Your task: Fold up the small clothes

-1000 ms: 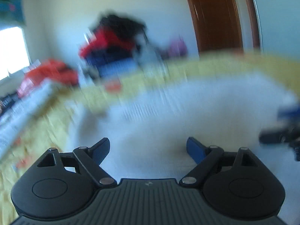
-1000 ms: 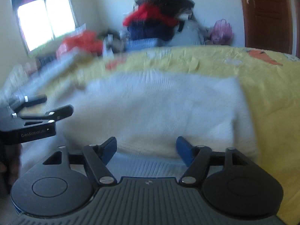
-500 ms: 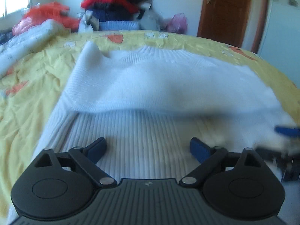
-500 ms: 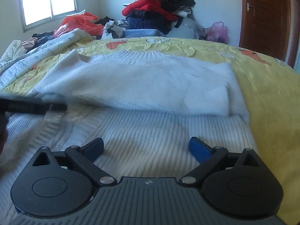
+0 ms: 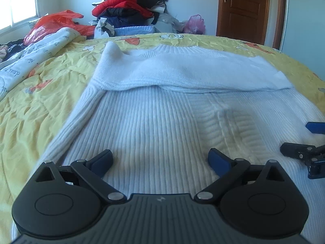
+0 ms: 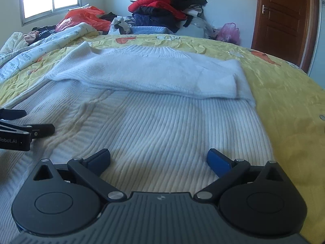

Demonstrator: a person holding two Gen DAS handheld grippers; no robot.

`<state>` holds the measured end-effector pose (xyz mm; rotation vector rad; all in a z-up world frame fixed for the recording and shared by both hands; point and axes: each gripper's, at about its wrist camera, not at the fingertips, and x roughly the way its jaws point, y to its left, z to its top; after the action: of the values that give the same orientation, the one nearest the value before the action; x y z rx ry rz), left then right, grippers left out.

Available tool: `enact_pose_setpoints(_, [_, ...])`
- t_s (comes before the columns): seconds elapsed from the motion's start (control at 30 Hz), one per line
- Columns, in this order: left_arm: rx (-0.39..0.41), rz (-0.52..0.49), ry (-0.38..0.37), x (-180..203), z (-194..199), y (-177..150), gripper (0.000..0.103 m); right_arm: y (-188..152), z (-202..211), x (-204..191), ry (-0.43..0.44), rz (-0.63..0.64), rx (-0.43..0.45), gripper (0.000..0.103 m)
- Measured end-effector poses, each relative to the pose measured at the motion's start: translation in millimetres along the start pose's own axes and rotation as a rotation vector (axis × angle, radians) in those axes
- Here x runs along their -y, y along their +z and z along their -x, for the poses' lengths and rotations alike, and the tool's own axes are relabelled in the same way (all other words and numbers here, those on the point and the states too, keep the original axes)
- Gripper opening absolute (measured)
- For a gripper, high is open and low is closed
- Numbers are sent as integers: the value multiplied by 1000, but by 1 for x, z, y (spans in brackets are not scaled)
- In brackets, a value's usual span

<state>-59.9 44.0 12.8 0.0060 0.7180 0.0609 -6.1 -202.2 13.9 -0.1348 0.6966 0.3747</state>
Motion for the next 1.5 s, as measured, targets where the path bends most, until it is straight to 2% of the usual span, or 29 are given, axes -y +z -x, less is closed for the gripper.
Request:
enact_pose_setpoints(0.27, [19,25,-2,-2,9,-13,103,-18,19,-6,-15,-2,14,102])
enact_pose_setpoints(1.5, [23,20,6,0,5,-12,103,-19,17,-5,-6,-4,20,101])
